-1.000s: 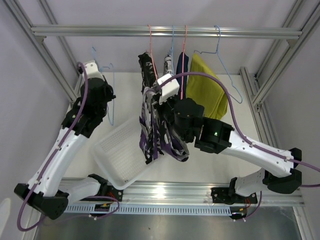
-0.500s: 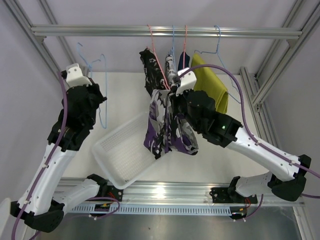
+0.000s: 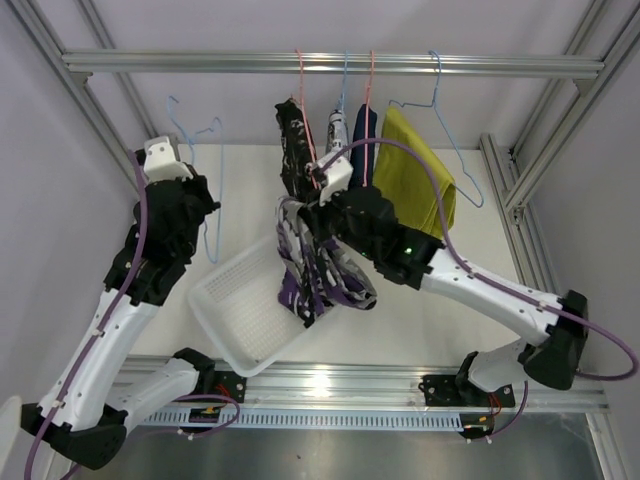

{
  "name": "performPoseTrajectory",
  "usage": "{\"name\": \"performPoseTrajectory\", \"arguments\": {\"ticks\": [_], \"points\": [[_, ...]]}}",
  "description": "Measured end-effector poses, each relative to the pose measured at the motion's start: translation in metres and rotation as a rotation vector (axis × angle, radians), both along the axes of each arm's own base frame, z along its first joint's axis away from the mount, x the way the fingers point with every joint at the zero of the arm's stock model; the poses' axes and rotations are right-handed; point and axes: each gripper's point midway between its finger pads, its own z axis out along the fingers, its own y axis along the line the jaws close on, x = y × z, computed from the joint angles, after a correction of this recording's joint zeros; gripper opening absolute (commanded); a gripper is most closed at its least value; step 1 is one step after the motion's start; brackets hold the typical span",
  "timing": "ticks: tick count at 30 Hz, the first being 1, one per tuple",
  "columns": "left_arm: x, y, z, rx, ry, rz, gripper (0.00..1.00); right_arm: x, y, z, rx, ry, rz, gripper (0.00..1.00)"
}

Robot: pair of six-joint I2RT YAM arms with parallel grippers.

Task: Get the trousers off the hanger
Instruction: Place the trousers in the bin.

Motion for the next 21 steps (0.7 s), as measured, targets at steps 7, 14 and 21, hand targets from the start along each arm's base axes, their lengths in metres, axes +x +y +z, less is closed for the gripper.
{"name": "performPoseTrajectory", "arguments": {"ticks": [7,14,21], "points": [[-0.007,0.000,0.005,-0.014,-0.023,-0.020,0.01,-0.036,0.076,-0.034,0.009,0.046,0.196,0.00],[-0.013,0.001,0.004,-0.020,-0.035,-0.027,0.00,-0.061,0.128,-0.059,0.011,0.080,0.306,0.00],[-0.019,0.004,0.008,-0.032,-0.060,-0.027,0.01,-0.080,0.165,-0.100,-0.013,0.152,0.383,0.80]]}}
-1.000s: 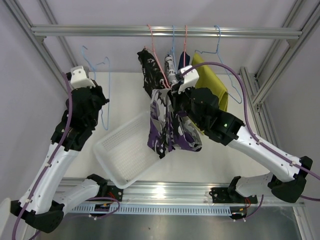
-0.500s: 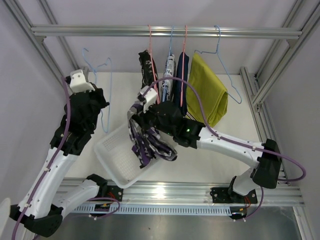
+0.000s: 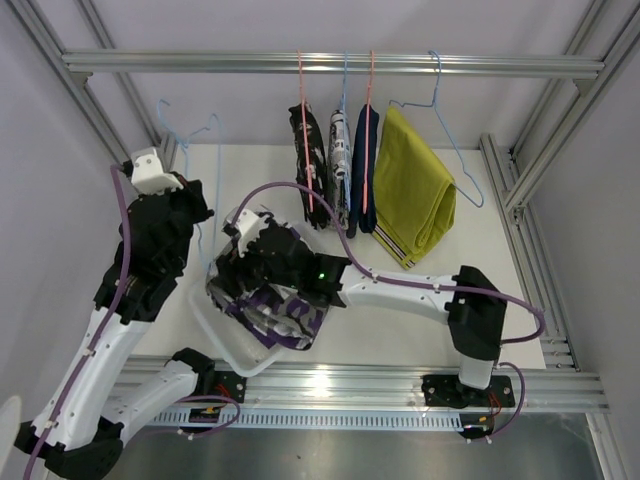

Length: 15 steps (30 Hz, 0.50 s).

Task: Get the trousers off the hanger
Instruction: Place the trousers in the bin.

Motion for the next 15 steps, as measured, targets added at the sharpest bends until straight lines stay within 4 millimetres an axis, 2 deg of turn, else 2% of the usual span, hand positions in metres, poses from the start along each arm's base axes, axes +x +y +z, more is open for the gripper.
{"name": "performPoseTrajectory", "arguments": {"ticks": [1,4,6,10,12,13,15], "points": [[-0.001,0.000,0.001,-0.002,-0.005,0.000,0.00,-0.005,0.006,-0.006,-0.012,0.009,0.020,0.84],[-0.002,0.001,0.004,-0.006,-0.015,0.001,0.01,-0.018,0.017,-0.017,-0.041,0.025,0.068,0.88],[-0.003,0.002,0.005,-0.010,-0.021,0.002,0.01,-0.026,0.020,-0.014,-0.042,0.030,0.093,0.91],[-0.004,0.003,0.004,-0.011,-0.024,0.004,0.01,-0.040,0.026,0.003,-0.005,0.032,0.141,0.90],[-0.005,0.004,0.004,-0.012,-0.025,0.005,0.01,-0.042,0.025,0.009,0.007,0.037,0.152,0.83],[-0.005,0.004,0.003,-0.012,-0.025,0.005,0.01,-0.042,0.023,0.013,0.013,0.039,0.150,0.68],[-0.005,0.004,0.003,-0.013,-0.028,0.005,0.01,-0.039,0.020,0.019,0.026,0.035,0.140,0.51]]}}
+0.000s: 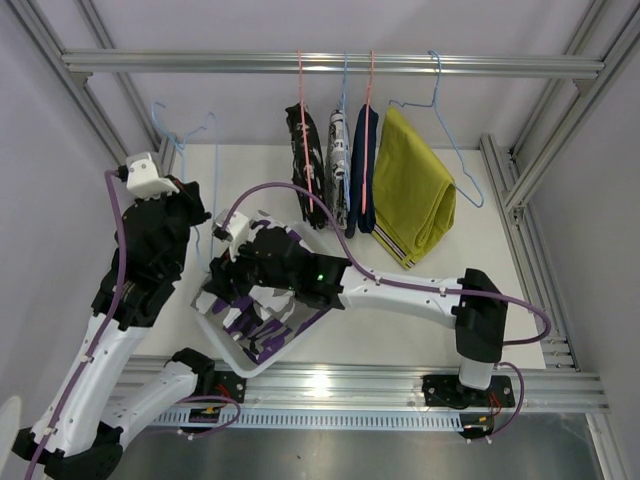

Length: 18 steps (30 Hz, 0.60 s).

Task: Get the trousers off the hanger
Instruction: Place the trousers in the bin.

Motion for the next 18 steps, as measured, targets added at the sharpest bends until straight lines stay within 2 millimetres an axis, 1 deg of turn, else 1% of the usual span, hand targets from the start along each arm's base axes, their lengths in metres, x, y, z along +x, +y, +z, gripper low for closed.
{"name": "performPoseTrajectory", "arguments": {"ticks": [1,4,6,8,10,11,12,15,18], "points": [[0.000,0.000,0.000,0.000,0.000,0.000,0.01,0.002,-0.003,0.003,0.004,-0.002,-0.010,0.39],[-0.001,0.000,0.000,-0.002,-0.003,0.000,0.01,0.010,-0.009,0.006,0.010,-0.008,-0.044,0.25],[-0.001,0.000,-0.001,-0.001,-0.002,0.000,0.01,0.017,-0.012,0.003,0.007,-0.006,-0.068,0.19],[-0.001,0.001,-0.001,-0.001,-0.002,0.000,0.01,0.023,-0.015,-0.005,-0.006,0.002,-0.084,0.18],[-0.001,0.001,-0.001,-0.001,-0.002,0.001,0.01,0.031,-0.015,-0.019,-0.015,0.014,-0.096,0.16],[-0.001,0.002,-0.001,-0.002,-0.002,0.003,0.01,0.036,-0.014,-0.028,-0.019,0.022,-0.102,0.16],[-0.001,0.002,-0.001,-0.002,-0.003,0.003,0.01,0.042,-0.014,-0.041,-0.033,0.033,-0.108,0.14],[-0.001,0.001,-0.002,-0.003,-0.004,-0.006,0.01,0.062,-0.008,-0.085,-0.077,0.074,-0.123,0.12],[-0.002,0.002,-0.004,-0.005,-0.003,-0.007,0.01,0.078,-0.004,-0.142,-0.141,0.126,-0.138,0.11]]}}
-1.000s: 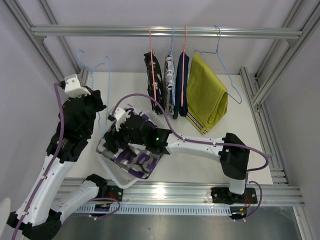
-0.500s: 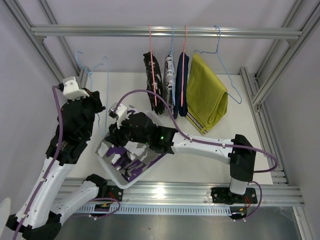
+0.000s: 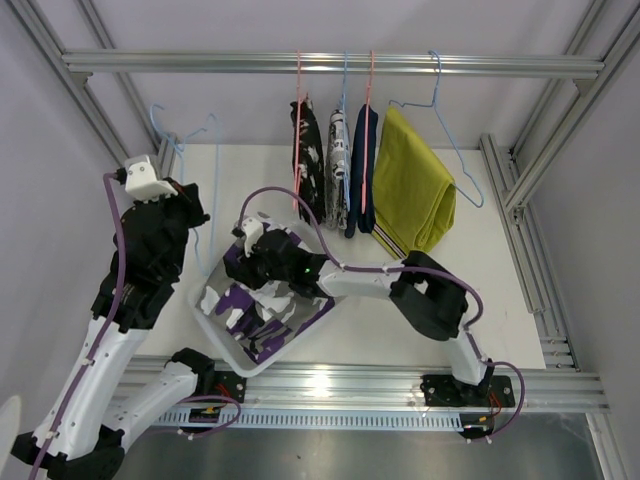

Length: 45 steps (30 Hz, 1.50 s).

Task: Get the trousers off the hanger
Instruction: Place the trousers in the bin.

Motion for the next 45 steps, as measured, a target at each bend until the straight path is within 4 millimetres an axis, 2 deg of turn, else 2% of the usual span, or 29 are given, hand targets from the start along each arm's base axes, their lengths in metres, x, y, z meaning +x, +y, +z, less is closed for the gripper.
{"name": "performPoseTrajectory", "arguments": {"ticks": [2,3,6,10,16,19,25,28,32,36,40,45], "points": [[0.000,0.001,0.000,-0.005,-0.001,0.001,0.01,0.008,0.004,-0.025,-0.016,0.033,-0.002,0.11],[0.001,0.001,0.000,-0.007,0.000,0.001,0.00,0.010,0.006,-0.030,-0.009,0.041,-0.001,0.10],[0.001,0.001,0.000,-0.009,-0.001,-0.007,0.01,0.015,0.014,-0.031,0.029,0.054,-0.001,0.10],[0.000,0.000,0.000,-0.010,-0.002,-0.014,0.01,0.018,0.014,-0.031,0.055,0.072,-0.003,0.11],[-0.001,-0.002,0.000,-0.012,-0.004,-0.025,0.01,0.012,-0.007,-0.028,0.028,0.079,-0.012,0.13],[-0.001,-0.002,0.000,-0.012,-0.003,-0.025,0.01,0.010,-0.020,-0.017,0.001,0.071,-0.022,0.13],[-0.001,-0.002,0.000,-0.012,-0.004,-0.025,0.01,0.017,-0.035,0.039,0.042,-0.010,-0.061,0.14],[-0.001,-0.002,0.000,-0.012,-0.004,-0.026,0.01,0.027,-0.039,0.050,0.049,-0.042,-0.082,0.14],[-0.001,-0.003,0.000,-0.012,-0.004,-0.029,0.01,0.045,-0.050,0.034,0.008,-0.036,-0.122,0.13],[-0.001,-0.003,0.000,-0.012,-0.004,-0.030,0.01,0.068,-0.063,-0.001,-0.053,-0.009,-0.173,0.13],[-0.001,-0.003,0.000,-0.012,-0.003,-0.032,0.01,0.074,-0.072,-0.030,-0.090,0.029,-0.196,0.12],[-0.001,-0.003,-0.001,-0.012,-0.002,-0.032,0.01,0.077,-0.073,-0.038,-0.087,0.049,-0.210,0.13]]}}
